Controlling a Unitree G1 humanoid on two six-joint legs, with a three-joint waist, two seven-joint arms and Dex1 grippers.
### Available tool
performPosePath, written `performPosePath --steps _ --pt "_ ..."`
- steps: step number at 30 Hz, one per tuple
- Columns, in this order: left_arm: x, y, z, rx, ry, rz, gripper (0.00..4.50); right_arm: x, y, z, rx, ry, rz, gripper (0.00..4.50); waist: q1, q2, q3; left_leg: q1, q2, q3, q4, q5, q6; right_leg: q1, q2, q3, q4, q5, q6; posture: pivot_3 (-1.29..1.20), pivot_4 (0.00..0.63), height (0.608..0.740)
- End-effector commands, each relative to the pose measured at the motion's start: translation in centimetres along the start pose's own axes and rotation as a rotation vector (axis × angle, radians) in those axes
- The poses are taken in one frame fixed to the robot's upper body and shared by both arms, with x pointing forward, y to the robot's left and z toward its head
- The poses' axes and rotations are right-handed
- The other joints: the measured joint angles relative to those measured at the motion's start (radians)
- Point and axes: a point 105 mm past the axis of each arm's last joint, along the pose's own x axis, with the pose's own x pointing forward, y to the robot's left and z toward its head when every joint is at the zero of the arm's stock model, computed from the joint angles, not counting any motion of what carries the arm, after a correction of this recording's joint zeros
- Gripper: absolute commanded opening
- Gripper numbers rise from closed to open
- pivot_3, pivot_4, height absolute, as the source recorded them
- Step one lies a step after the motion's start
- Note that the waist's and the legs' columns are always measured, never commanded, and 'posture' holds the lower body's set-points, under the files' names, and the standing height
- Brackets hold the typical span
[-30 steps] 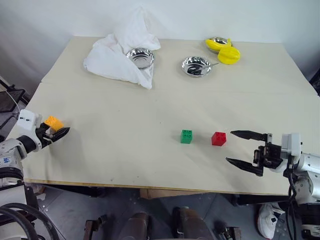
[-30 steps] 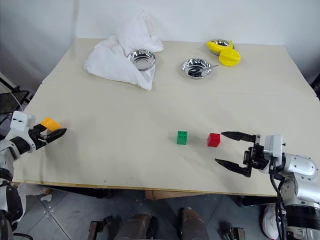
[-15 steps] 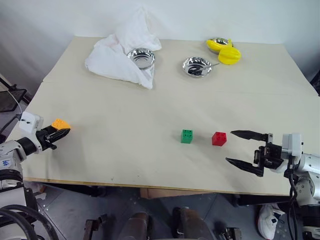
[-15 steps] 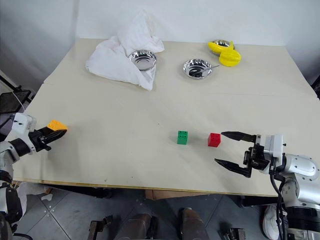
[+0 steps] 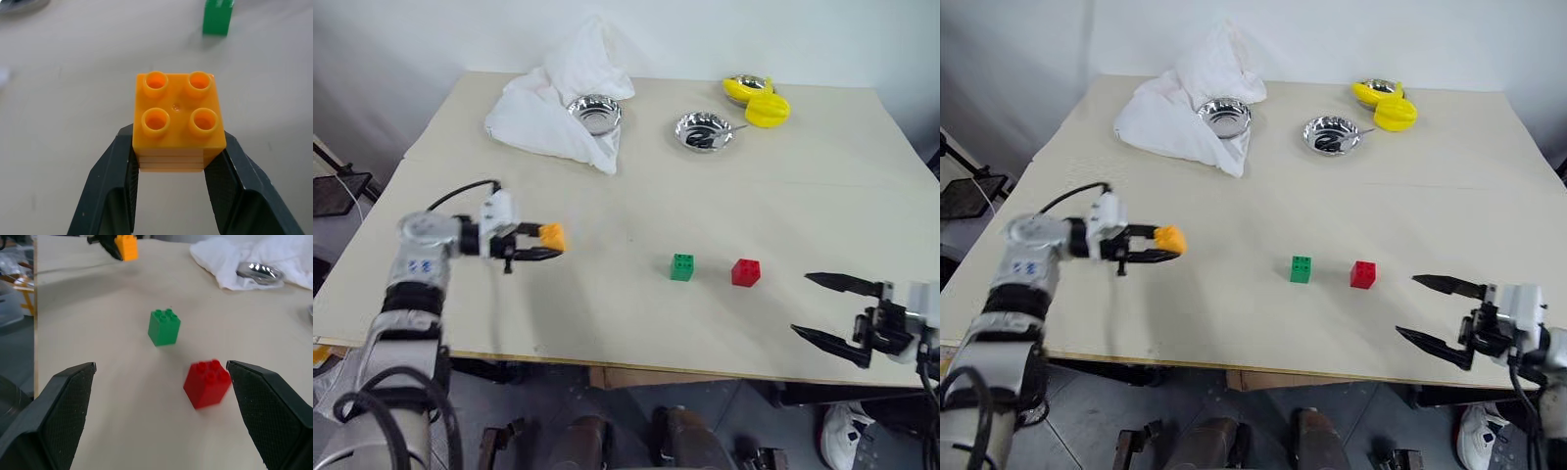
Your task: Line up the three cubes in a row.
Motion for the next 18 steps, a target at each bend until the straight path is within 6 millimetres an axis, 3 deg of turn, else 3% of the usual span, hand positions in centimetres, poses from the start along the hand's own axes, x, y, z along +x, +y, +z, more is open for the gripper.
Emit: performPosePath --steps 1,3,9,18 --pt "2.8 0.1 0.0 0.000 0.064 -0.071 1.50 -1.2 0.5 1.8 -0.041 -0.005 -0.040 4.50 -0.002 -0.001 0.000 0.000 0.000 0.000 0.000 0.000 0.000 0.000 0.000 0.000 0.000 0.000 0.000 0.00 0.150 0.740" --pt "5.3 -0.2 0.6 -0.011 0.068 -0.131 1.50 -1.7 1.5 2.1 -0.033 0.001 -0.073 4.50 0.000 -0.001 0.000 0.000 0.000 0.000 0.000 0.000 0.000 0.000 0.000 0.000 0.000 0.000 0.000 0.00 0.150 0.740" --pt "8.3 -1.3 0.6 -0.017 0.106 -0.217 1.50 -1.8 3.4 2.6 -0.014 0.005 -0.125 4.50 -0.011 -0.003 0.002 0.000 0.000 0.003 0.000 0.000 0.000 -0.002 0.001 0.003 0.001 0.000 0.000 0.00 0.150 0.740" --pt "10.8 -2.6 0.2 -0.018 0.141 -0.257 1.50 -1.4 4.5 2.6 0.004 0.000 -0.149 4.50 0.002 -0.004 0.002 0.000 0.000 0.002 0.002 0.000 0.000 -0.001 0.001 0.003 0.001 0.000 0.001 0.00 0.150 0.740"
